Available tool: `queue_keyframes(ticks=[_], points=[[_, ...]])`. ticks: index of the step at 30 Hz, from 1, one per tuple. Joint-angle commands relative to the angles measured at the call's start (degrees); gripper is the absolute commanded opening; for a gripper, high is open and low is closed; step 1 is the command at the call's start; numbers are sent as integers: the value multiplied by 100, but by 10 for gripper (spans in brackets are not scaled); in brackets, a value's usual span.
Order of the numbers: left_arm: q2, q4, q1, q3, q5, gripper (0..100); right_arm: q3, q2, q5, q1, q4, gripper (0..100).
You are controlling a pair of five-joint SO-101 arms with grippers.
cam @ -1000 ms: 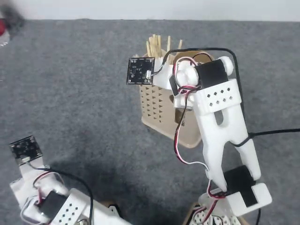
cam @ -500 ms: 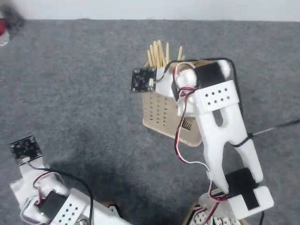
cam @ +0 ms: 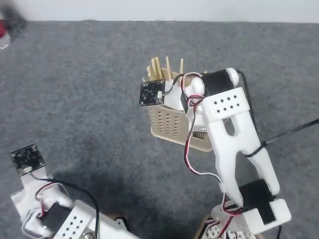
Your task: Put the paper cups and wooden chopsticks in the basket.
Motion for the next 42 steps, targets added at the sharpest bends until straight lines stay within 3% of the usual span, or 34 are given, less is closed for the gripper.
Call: queue_keyframes(ticks=[1,14,24,26,28,30,32,36,42], points=[[-105,9,26,-40,-44,170,-422,-277,70,22,224,316],[-105,9,26,-40,-44,170,-501,-1349,97,189,180,317],[-105,9,26,-40,-44,170,-1635,-3055,62,629,189,312],[-105,9,26,-40,-44,170,-1618,-3495,-114,787,189,262],[-105,9,26,-40,-44,170,-1521,-3855,-334,954,189,141],[-105,9,26,-40,-44,170,-1248,-4136,-466,998,189,0],[-105,9,26,-40,-44,170,-782,-4400,-738,1033,198,40],[-105,9,26,-40,-44,170,870,-4901,-1442,936,154,13],[-105,70,26,-40,-62,170,4044,-5508,-1626,66,-233,7]])
